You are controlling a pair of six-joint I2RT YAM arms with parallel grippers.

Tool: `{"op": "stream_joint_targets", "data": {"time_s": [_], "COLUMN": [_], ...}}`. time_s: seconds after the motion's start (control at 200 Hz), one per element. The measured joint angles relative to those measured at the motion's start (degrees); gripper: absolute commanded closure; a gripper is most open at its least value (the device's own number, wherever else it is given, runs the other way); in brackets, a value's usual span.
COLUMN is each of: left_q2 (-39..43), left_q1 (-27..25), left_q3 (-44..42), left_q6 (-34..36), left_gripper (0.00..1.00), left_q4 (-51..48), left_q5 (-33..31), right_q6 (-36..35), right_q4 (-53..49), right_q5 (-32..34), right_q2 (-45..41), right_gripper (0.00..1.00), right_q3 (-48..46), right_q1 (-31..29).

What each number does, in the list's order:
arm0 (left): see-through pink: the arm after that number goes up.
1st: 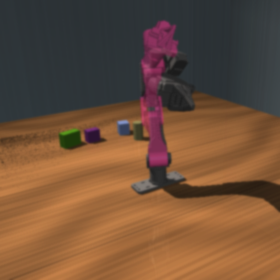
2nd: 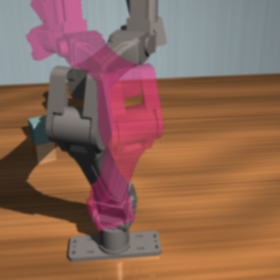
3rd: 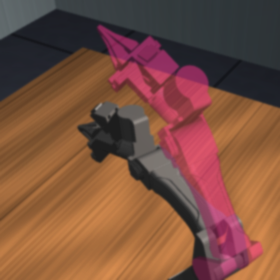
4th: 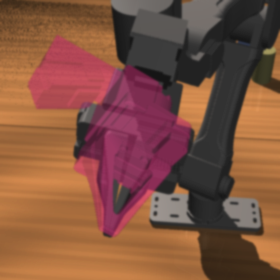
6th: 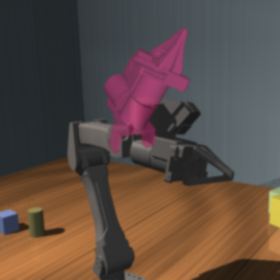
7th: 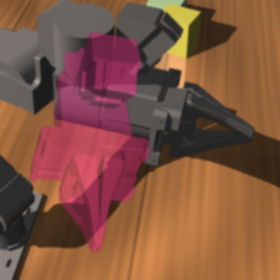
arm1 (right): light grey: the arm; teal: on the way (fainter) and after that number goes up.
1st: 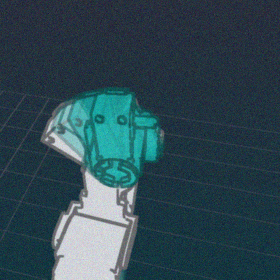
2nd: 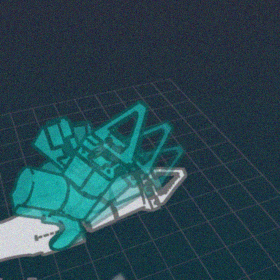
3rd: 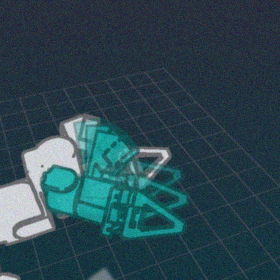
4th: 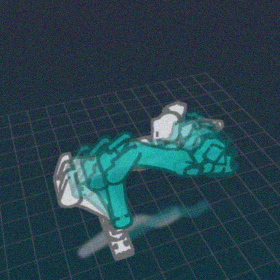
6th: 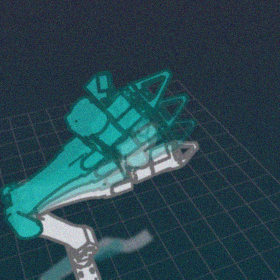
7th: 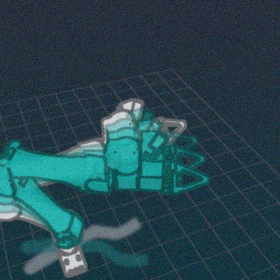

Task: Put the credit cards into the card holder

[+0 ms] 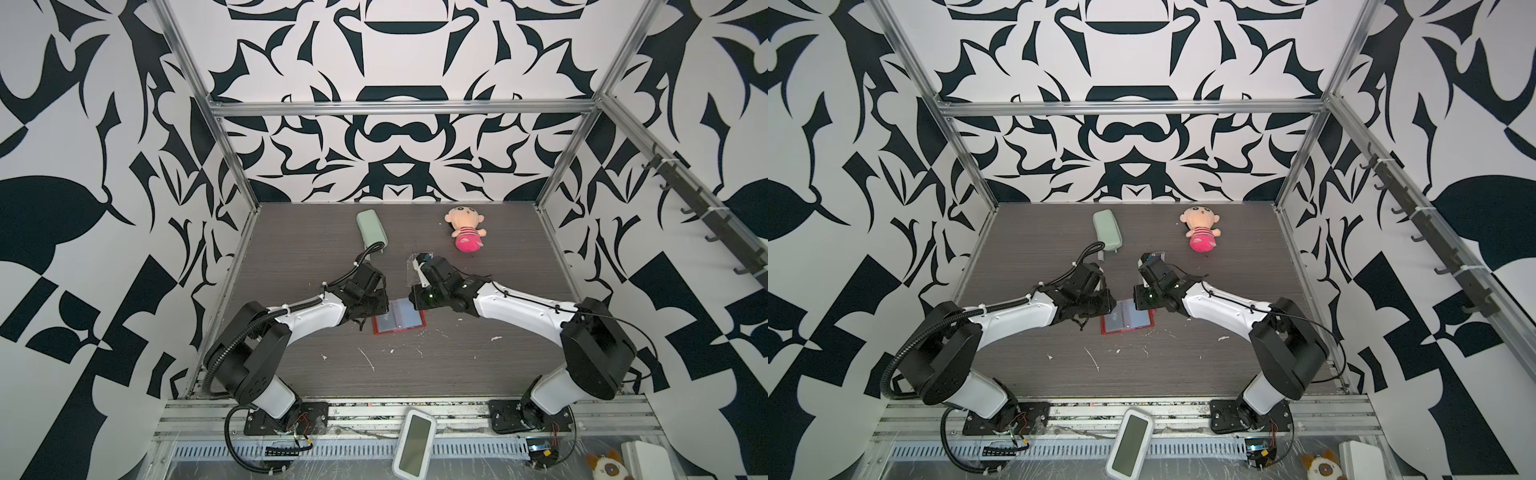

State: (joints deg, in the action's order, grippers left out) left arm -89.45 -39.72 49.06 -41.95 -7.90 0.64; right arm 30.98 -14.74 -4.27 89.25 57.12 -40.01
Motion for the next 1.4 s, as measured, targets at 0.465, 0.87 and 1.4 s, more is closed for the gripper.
{"op": "stream_joint_targets", "data": {"time_s": [0.465, 0.87, 1.4], "left_q2": [-17.94, -29.99, -37.97], "left_q1": [2.95, 6.97, 8.59], "left_q3": [27.85, 41.53, 47.45], "left_q6": [6.03, 7.45, 7.41], "left_gripper": [0.63, 0.6, 0.58], "left_q4": [-7.63, -11.65, -12.98], "left_q5": [3.82, 11.87, 20.83], "right_q6": [-8.48, -10.38, -9.7], "right_q4": [-12.02, -17.53, -21.73], "right_q5": [-2.29, -5.22, -2.67], "right_q2": [2.27, 15.78, 22.6], "right_gripper": [0.67, 0.62, 0.6], "right_q3": [12.15, 23.78, 30.88], "right_q1": [13.7, 15.3, 15.56]}}
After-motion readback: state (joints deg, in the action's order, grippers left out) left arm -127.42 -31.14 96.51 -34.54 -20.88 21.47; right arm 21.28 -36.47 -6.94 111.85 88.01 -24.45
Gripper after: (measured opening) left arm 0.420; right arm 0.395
